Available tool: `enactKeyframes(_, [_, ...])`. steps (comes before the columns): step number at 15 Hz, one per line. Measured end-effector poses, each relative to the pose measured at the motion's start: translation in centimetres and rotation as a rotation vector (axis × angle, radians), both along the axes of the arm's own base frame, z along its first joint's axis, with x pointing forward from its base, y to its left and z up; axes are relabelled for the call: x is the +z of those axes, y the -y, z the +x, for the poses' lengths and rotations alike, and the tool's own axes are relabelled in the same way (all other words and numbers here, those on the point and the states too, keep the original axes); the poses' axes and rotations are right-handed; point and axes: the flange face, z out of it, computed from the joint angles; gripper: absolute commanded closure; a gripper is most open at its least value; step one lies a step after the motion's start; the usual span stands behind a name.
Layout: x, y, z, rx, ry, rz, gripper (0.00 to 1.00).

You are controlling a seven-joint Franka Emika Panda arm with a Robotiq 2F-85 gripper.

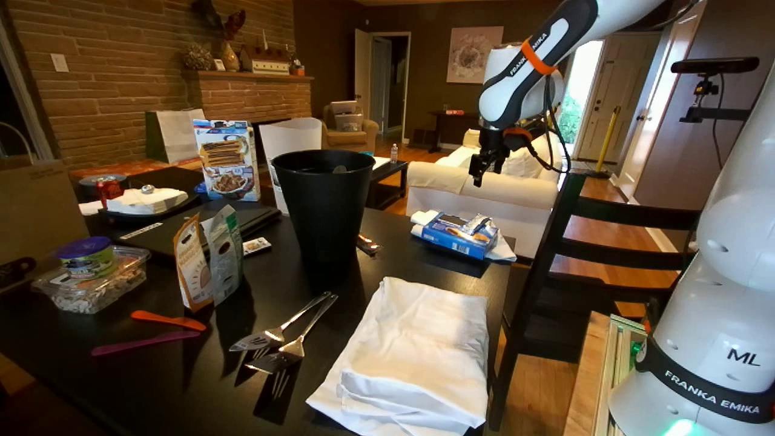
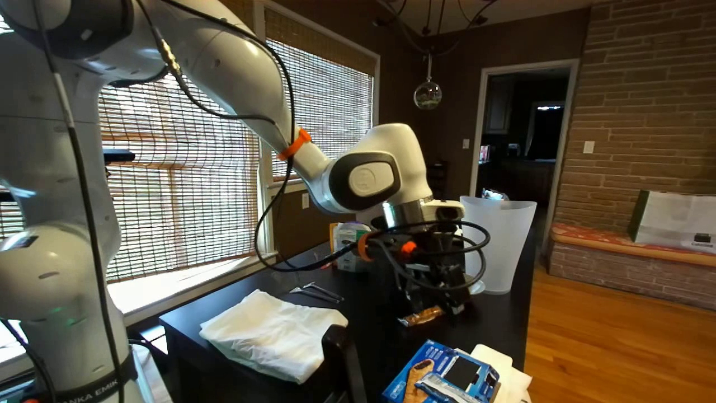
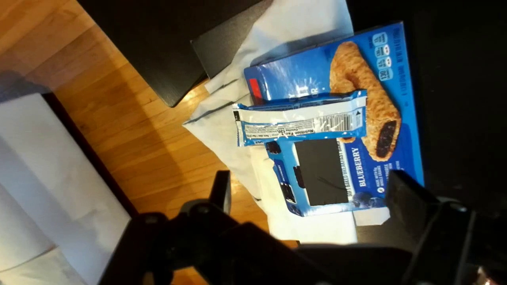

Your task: Put the chocolate bar inside the box

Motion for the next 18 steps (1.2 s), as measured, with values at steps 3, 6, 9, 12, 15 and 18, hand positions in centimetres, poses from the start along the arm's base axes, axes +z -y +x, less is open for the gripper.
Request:
enactKeyframes(3, [-1.0, 3.0, 0.5, -0.068, -0.028, 0.008, 0.00])
enactKeyframes(6, [-2.9, 5.6, 0.9, -0.142, -0.032, 0.029, 0.00])
enactKeyframes(9, [-4.5, 7.5, 1.6, -0.232, 0.007, 0.099, 0.00])
enactKeyframes(12, [-5.4, 9.3, 2.4, -0.323, 0.062, 0.166, 0.00])
enactKeyframes(15, [-6.2, 11.2, 2.8, -0.377, 0.092, 0.178, 0.00])
enactKeyframes(18, [-6.8, 11.9, 3.2, -0.387, 0.094, 0.172, 0.00])
